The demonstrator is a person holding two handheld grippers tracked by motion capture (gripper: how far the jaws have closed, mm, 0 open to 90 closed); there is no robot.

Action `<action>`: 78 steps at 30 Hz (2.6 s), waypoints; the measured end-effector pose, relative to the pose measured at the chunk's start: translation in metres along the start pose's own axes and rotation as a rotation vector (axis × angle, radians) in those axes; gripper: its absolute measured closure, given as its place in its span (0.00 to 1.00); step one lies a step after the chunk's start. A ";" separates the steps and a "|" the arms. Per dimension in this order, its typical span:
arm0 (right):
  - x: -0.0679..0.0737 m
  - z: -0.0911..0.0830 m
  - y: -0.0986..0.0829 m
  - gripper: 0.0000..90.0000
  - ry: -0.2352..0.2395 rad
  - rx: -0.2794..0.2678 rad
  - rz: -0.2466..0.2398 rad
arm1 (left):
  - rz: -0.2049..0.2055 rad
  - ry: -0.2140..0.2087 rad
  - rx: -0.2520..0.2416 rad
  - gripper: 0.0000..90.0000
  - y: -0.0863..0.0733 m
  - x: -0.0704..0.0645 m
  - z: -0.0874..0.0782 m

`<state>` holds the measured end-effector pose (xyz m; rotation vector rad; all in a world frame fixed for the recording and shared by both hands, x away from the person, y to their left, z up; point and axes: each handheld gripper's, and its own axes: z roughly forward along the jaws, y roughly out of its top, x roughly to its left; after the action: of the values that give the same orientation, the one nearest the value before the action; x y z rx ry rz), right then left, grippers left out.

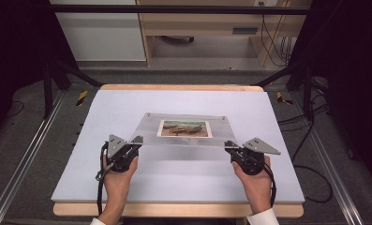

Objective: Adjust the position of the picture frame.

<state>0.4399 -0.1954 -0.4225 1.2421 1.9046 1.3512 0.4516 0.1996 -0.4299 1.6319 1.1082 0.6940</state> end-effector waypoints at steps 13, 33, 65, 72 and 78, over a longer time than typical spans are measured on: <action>-0.004 0.003 -0.004 0.92 -0.002 0.012 0.001 | 0.000 0.007 -0.004 0.93 -0.008 -0.001 0.005; -0.004 0.009 -0.010 0.92 -0.001 0.025 0.000 | -0.004 0.008 -0.001 0.93 -0.016 0.001 0.010; -0.008 0.012 -0.034 0.94 0.039 0.115 0.037 | 0.028 -0.003 0.123 0.92 -0.036 -0.003 0.008; -0.008 0.013 -0.040 0.94 0.039 0.162 0.039 | 0.016 -0.041 0.179 0.93 -0.039 0.000 0.008; -0.010 0.014 -0.041 0.94 0.032 0.176 0.040 | 0.031 -0.051 0.194 0.92 -0.040 -0.001 0.008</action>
<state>0.4395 -0.2013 -0.4662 1.3558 2.0685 1.2516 0.4444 0.1981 -0.4698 1.8243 1.1437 0.5751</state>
